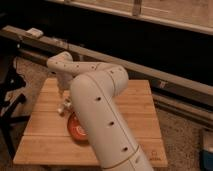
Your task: Place the bottle in the ceramic bowl
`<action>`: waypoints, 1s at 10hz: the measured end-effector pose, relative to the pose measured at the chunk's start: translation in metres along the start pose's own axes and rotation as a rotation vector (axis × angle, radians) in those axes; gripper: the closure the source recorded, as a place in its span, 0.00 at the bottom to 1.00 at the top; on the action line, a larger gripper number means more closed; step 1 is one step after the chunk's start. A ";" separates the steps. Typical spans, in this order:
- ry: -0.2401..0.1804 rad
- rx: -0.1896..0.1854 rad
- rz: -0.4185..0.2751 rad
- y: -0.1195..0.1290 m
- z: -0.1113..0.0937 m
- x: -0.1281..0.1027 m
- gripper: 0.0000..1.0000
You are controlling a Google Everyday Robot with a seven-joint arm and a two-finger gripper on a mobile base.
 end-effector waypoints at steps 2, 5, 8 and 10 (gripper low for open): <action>-0.004 -0.003 -0.001 0.006 0.002 -0.001 0.35; -0.011 0.017 0.026 0.003 0.007 -0.001 0.35; -0.012 0.051 0.047 -0.006 0.017 0.001 0.35; -0.009 0.065 0.054 -0.011 0.025 0.003 0.35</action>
